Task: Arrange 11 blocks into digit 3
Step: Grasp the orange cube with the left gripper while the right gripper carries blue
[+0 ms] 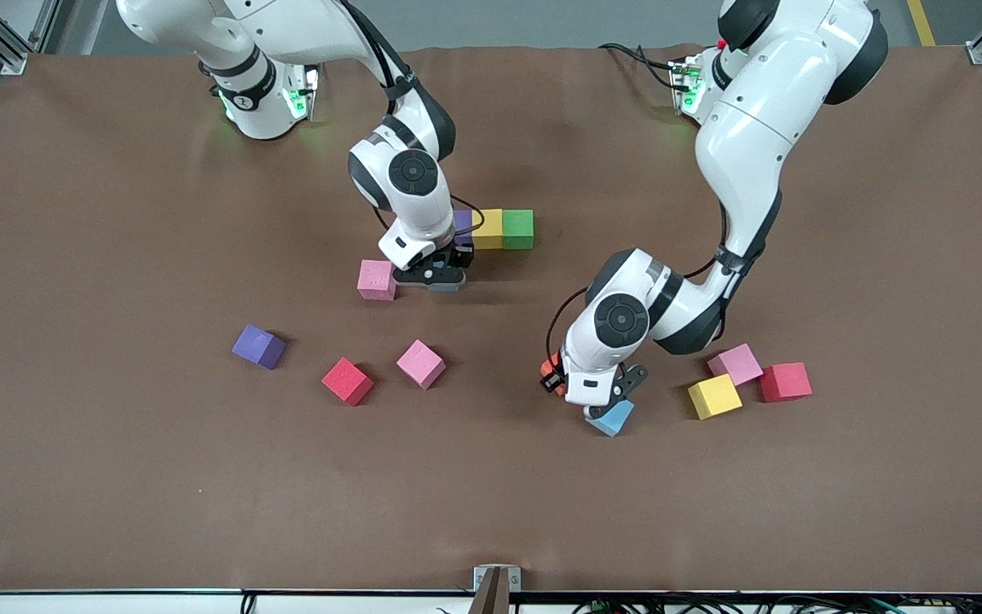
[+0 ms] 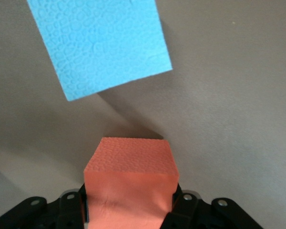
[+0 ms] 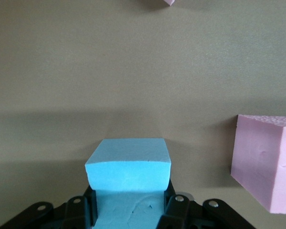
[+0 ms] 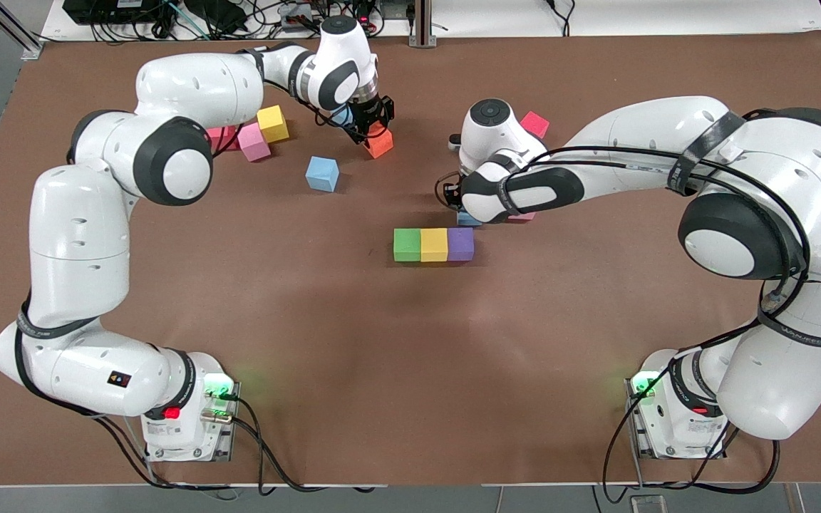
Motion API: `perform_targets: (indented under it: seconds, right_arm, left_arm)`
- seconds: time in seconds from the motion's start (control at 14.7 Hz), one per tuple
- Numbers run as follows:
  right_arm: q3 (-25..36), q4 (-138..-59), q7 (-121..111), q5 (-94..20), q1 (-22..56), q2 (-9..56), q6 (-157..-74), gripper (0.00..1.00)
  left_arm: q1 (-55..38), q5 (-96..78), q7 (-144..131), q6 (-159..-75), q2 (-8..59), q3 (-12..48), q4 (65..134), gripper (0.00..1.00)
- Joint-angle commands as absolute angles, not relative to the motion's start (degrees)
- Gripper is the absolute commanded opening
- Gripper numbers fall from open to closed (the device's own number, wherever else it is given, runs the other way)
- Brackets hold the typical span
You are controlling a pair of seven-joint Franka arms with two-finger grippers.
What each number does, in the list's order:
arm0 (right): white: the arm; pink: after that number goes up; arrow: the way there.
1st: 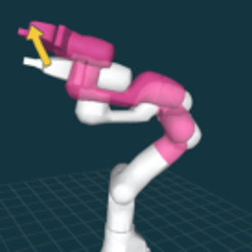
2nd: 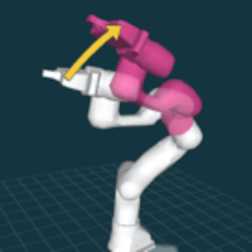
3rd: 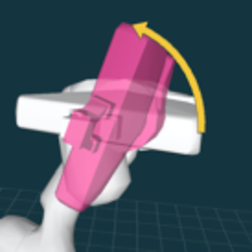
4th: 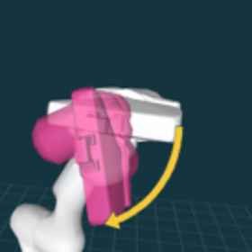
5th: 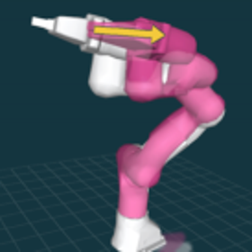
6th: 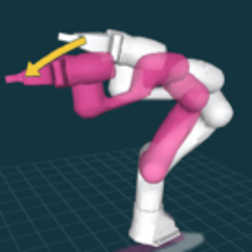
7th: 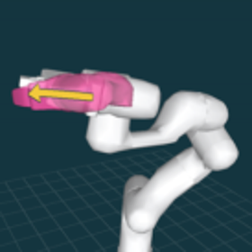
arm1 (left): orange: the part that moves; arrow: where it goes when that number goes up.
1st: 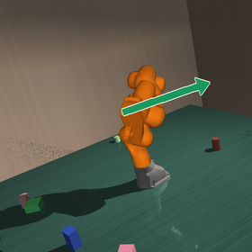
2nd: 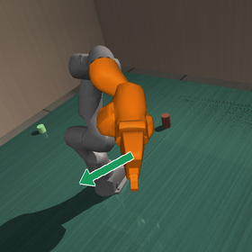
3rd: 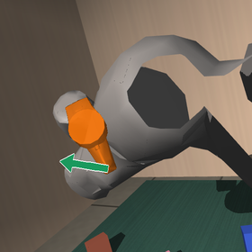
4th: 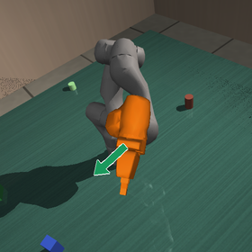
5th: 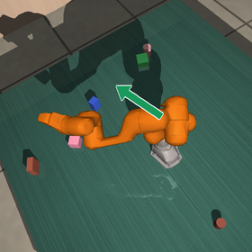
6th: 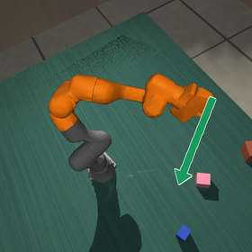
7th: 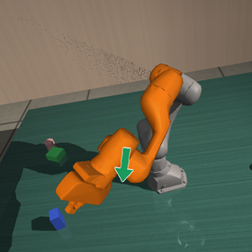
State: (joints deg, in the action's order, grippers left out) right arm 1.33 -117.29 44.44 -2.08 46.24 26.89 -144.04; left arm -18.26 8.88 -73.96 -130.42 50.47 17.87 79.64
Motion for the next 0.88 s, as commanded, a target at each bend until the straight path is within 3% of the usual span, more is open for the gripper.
perform_targets:
  seconds: [0.0,0.41,0.82]
  right_arm:
    - [1.41,-116.46,43.86,-1.50,46.76,27.51,-143.35,0.04]
    - [1.41,-113.30,43.86,-1.58,46.41,27.60,-143.00,0.04]
    - [1.14,-113.38,43.86,-2.11,47.19,27.60,-143.00,0.04]
  left_arm:
    - [-18.98,8.17,-73.74,-129.38,49.14,17.75,78.84,0.22]
    - [-18.02,8.53,-73.57,-124.29,44.39,17.84,78.84,0.20]
    - [-17.93,8.79,-73.39,-122.34,41.66,17.93,78.92,0.09]
